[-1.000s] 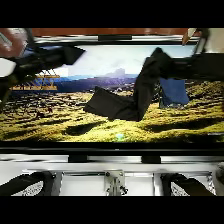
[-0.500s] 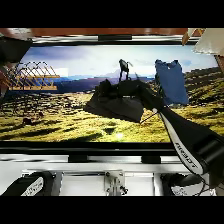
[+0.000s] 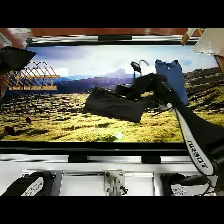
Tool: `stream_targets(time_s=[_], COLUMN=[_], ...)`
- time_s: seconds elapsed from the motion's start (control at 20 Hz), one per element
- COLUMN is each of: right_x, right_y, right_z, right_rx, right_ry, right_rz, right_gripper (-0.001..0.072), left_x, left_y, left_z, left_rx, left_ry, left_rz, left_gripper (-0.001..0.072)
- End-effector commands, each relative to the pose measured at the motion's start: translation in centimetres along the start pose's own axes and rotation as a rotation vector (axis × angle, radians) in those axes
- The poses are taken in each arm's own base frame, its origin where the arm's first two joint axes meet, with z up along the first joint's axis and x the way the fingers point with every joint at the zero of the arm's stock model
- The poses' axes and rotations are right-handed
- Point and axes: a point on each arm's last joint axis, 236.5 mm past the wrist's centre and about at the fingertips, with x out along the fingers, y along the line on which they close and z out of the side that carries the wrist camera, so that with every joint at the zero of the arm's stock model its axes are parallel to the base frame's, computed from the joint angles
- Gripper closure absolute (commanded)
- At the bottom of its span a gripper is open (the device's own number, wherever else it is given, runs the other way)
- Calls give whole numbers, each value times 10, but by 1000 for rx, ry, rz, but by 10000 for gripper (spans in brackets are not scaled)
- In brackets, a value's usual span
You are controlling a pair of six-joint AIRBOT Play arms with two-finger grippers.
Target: Fold the shirts.
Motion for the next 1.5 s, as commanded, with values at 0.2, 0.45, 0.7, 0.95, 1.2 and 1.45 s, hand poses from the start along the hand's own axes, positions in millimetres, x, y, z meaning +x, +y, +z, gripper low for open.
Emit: stream_targets(time_s=[0.2, 0.45, 0.7, 0.95, 1.2, 1.45], right_x=[-34, 13, 41, 21, -56, -168], right_y=[-141, -131, -102, -80, -51, -86], right_z=[-86, -61, -60, -18, 110, 240], right_rx=[361, 403, 437, 297, 83, 175], right_ry=[351, 255, 271, 170, -186, -725], right_rz=[-71, 46, 172, 248, 267, 214], right_gripper=[39, 39, 41, 635, 636, 636], left_x=[0, 2, 10, 20, 24, 26], left_y=[6, 9, 16, 25, 30, 31], left_z=[-5, -6, -11, -18, -21, -23], left_rx=[16, 16, 1, -20, -29, -33], left_ry=[16, 22, 40, 66, 77, 82], left_rz=[21, 28, 30, 32, 34, 34], left_gripper=[666, 666, 666, 666, 666, 666])
